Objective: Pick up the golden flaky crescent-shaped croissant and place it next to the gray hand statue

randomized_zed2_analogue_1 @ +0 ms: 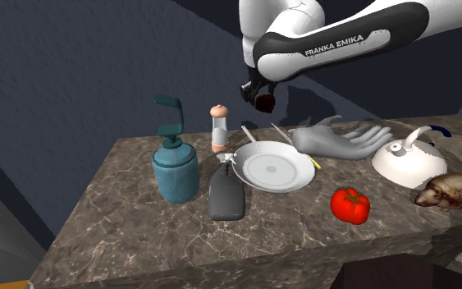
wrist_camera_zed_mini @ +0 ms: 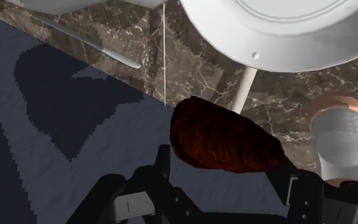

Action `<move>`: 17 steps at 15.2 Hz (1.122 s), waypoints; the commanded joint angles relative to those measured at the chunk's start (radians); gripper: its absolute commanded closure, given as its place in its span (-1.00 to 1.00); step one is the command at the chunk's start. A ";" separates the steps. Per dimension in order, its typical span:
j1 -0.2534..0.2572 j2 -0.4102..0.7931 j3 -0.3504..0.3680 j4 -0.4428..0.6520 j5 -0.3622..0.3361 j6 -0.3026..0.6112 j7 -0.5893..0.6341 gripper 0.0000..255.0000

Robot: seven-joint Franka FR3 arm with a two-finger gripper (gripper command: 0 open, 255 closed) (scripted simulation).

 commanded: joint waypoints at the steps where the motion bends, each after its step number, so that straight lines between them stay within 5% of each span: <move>1: -0.024 0.024 -0.014 0.033 0.007 0.013 -0.043 1.00; 9: -0.119 0.165 -0.060 0.222 0.041 0.044 -0.215 1.00; 17: -0.122 0.176 -0.070 0.137 0.012 0.131 -0.164 1.00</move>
